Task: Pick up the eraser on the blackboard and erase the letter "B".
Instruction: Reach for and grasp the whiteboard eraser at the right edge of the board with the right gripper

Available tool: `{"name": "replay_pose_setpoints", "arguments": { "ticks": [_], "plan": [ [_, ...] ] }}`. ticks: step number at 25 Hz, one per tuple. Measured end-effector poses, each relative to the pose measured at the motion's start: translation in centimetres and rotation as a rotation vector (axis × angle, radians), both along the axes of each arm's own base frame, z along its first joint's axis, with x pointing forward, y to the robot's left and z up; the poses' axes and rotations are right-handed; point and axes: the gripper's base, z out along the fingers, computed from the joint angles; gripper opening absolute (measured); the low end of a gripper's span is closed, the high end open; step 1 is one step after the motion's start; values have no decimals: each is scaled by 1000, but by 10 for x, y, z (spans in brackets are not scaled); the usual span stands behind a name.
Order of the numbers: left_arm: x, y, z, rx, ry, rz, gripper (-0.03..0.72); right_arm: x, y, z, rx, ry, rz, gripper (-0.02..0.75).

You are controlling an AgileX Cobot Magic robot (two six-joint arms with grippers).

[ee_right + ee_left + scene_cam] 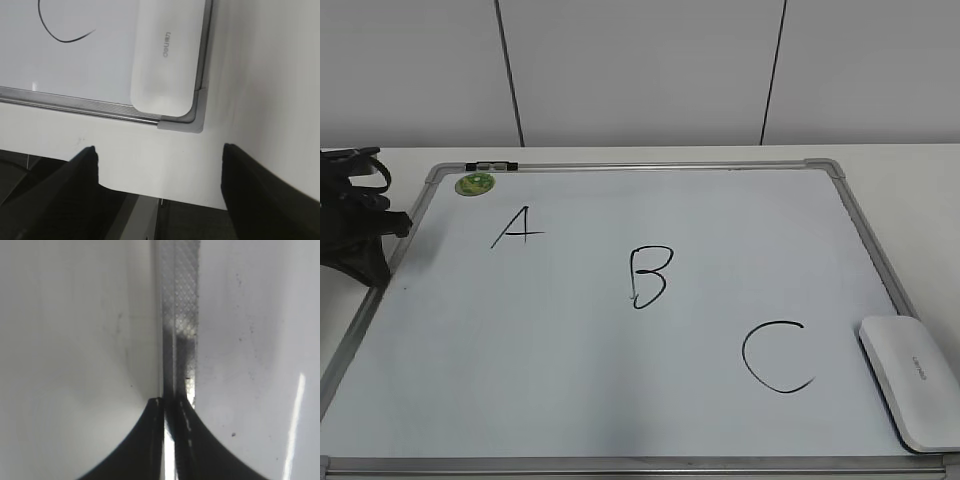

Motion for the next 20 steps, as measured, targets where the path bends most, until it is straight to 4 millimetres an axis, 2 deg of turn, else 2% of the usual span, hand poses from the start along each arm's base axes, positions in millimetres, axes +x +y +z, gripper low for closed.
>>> {"name": "replay_pose_setpoints", "arguments": {
  "ticks": [10, 17, 20],
  "plan": [
    [0, 0, 0, 0, 2, 0, 11, 49, 2, -10, 29, 52, -36, 587],
    [0, 0, 0, 0, 2, 0, 11, 67, 3, -30, 26, 101, -47, 587],
    [0, 0, 0, 0, 2, 0, 11, 75, 13, -38, 14, 95, 6, 607]
  ]
}}
